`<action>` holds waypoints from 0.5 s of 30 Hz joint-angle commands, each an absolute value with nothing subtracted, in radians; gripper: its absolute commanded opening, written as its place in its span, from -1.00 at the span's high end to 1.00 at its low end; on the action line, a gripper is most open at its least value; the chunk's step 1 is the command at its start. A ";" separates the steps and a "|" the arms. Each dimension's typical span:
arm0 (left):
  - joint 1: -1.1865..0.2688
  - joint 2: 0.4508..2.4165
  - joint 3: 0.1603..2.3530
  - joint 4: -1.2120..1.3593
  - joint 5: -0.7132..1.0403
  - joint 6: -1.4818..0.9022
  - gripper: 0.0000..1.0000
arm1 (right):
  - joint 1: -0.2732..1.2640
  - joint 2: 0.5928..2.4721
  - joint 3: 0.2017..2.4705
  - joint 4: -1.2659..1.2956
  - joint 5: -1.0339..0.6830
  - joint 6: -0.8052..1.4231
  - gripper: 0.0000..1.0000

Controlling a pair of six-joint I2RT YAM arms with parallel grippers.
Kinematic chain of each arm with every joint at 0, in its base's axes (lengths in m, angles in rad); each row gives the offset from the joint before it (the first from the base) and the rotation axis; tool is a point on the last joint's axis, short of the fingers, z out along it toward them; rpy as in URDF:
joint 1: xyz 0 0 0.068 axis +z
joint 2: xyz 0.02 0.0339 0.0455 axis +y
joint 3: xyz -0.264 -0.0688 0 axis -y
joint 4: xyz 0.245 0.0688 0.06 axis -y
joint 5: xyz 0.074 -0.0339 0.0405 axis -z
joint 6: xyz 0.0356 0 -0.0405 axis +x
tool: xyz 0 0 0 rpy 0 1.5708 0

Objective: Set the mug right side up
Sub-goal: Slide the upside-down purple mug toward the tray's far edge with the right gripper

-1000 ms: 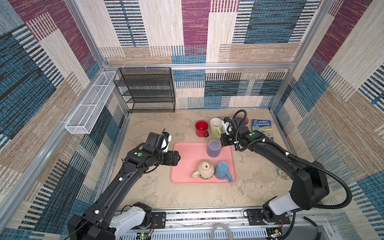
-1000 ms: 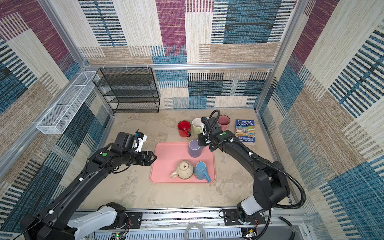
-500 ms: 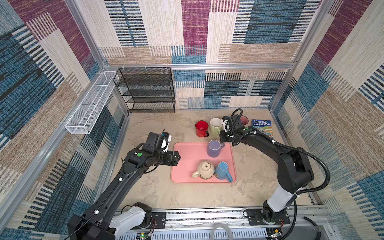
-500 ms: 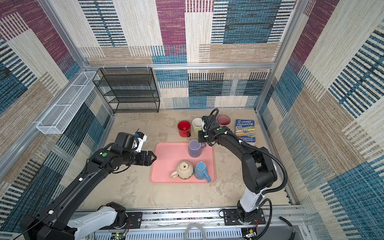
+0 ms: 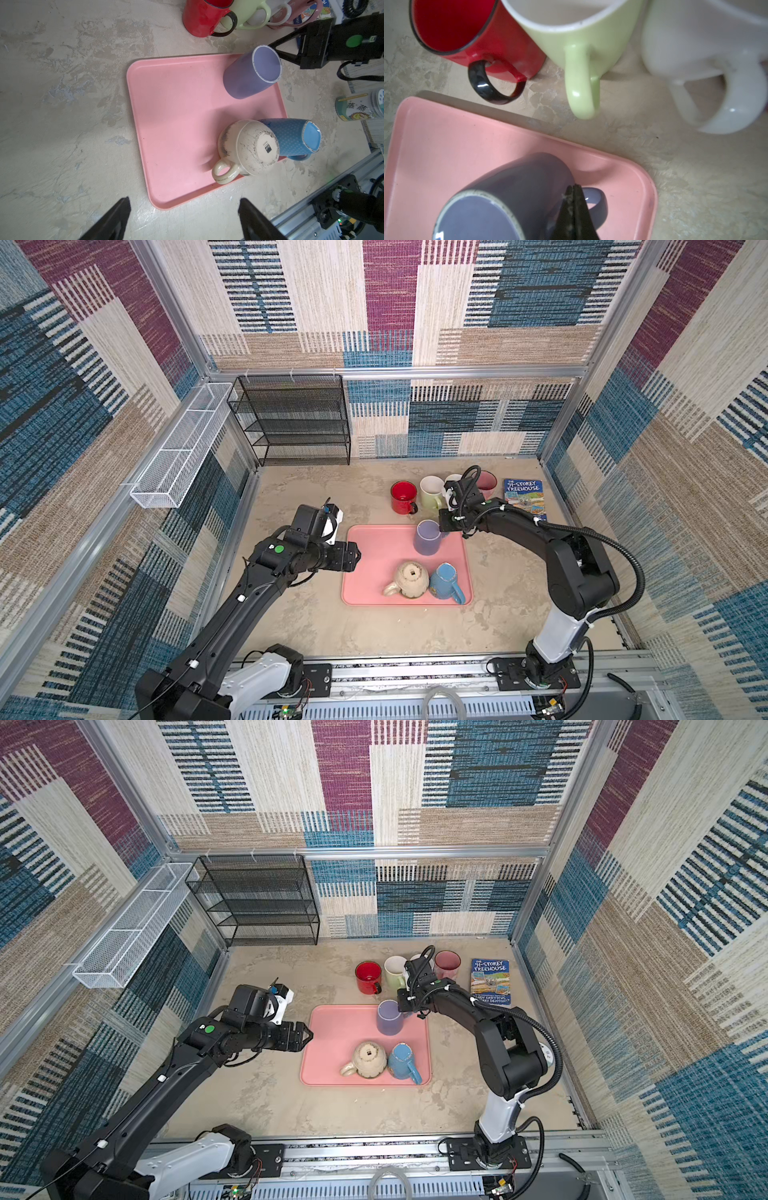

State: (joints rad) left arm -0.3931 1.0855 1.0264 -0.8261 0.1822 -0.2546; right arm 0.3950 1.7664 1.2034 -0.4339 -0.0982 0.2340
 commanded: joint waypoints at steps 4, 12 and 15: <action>-0.393 1.089 1.026 -0.832 0.179 -0.233 -0.74 | 0.401 1.707 1.134 -0.418 -0.116 0.241 0.97; -0.393 1.089 1.026 -0.833 0.180 -0.233 -0.73 | 0.451 1.638 1.041 -0.427 -0.118 0.248 0.98; -0.393 1.092 1.026 -0.832 0.183 -0.234 -0.73 | 0.476 1.625 1.032 -0.434 -0.118 0.252 0.98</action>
State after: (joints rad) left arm -0.3931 1.0885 1.0264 -0.8261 0.1825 -0.2546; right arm 0.4610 1.6382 1.0367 -0.4404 -0.1059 0.2352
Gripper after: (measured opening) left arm 0.868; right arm 0.049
